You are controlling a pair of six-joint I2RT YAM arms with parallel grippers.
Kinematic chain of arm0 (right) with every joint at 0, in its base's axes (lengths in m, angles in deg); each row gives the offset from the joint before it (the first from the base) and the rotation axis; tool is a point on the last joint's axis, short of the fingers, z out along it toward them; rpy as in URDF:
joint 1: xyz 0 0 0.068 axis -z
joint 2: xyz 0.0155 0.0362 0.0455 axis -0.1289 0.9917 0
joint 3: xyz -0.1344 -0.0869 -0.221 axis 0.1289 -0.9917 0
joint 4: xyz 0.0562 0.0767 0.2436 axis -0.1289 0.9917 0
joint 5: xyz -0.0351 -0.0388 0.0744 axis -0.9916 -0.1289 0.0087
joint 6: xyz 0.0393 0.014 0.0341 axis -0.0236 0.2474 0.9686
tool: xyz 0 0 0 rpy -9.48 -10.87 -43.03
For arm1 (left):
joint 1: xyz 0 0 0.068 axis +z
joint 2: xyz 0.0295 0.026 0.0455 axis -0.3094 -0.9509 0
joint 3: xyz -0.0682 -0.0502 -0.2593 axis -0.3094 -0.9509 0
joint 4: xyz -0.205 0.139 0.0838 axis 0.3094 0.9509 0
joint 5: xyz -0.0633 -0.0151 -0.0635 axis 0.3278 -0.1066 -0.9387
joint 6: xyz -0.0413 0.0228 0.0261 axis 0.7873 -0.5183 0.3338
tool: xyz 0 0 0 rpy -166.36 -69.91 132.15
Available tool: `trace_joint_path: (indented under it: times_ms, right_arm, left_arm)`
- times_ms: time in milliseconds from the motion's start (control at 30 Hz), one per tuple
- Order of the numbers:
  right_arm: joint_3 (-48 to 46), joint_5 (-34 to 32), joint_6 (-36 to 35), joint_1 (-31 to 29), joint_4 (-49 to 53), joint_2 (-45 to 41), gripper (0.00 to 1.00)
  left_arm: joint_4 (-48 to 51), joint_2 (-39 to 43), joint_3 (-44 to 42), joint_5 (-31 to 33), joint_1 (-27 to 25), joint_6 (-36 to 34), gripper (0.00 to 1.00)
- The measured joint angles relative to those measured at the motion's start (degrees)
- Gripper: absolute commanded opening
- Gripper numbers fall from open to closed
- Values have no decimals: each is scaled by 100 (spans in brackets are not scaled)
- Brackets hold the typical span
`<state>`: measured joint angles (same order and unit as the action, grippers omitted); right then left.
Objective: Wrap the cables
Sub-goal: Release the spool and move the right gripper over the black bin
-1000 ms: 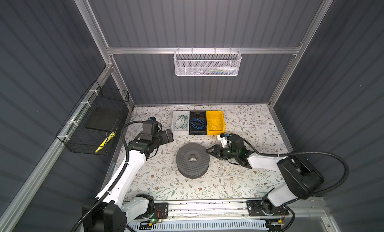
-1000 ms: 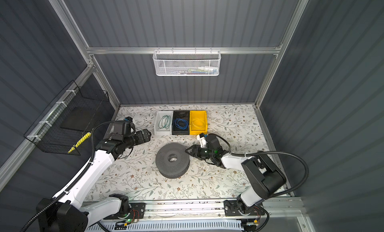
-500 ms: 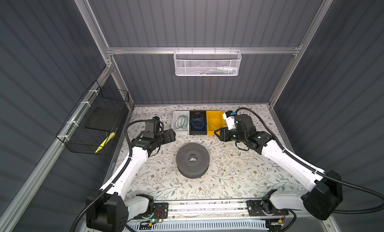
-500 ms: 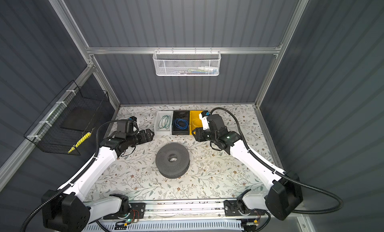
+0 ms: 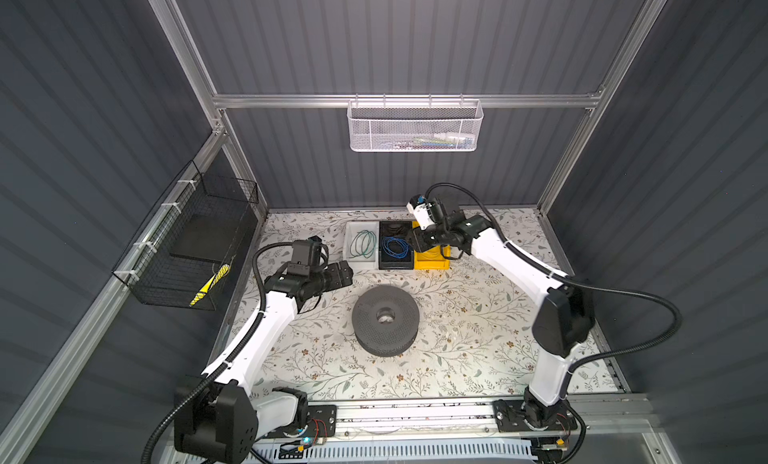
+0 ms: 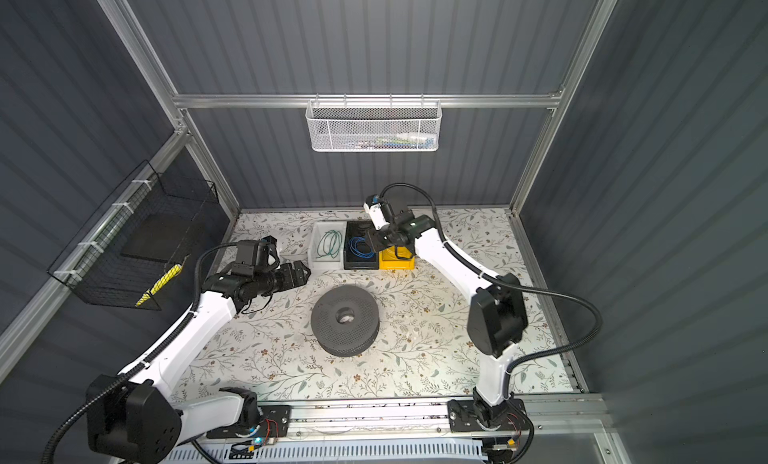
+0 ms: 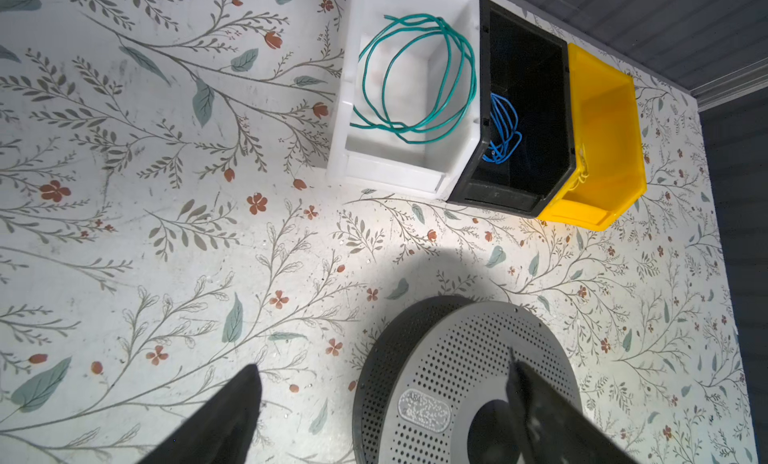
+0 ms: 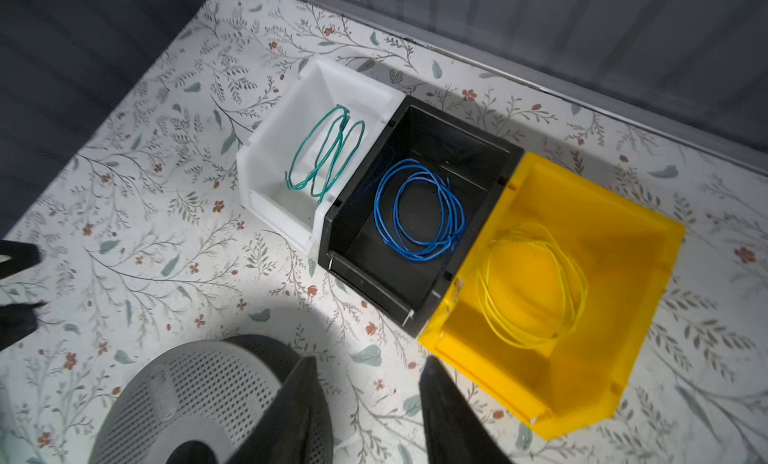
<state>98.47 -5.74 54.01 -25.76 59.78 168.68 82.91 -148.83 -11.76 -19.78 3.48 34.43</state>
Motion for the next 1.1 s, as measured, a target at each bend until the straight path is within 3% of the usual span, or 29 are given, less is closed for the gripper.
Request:
trace_joint_path:
  times_ms: [167, 267, 500, 867, 1100]
  right_arm:
    - [828, 74, -387, -103, 409, 949, 56]
    - [1283, 98, -599, -173, 621, 1397, 57]
    - [2177, -26, -1040, -304, 1067, 2210, 57]
    - [2310, -595, -1392, -402, 1274, 2677, 58]
    - [2752, -802, -1486, -424, 1325, 2942, 51]
  left_arm:
    - [68, 317, -79, 85, 0, 46, 94]
    - [92, 487, -181, 118, 0, 85, 95]
    - [131, 527, -236, 153, 0, 107, 95]
    - [157, 660, -369, 236, 0, 111, 95]
    - [179, 678, -387, 240, 0, 140, 95]
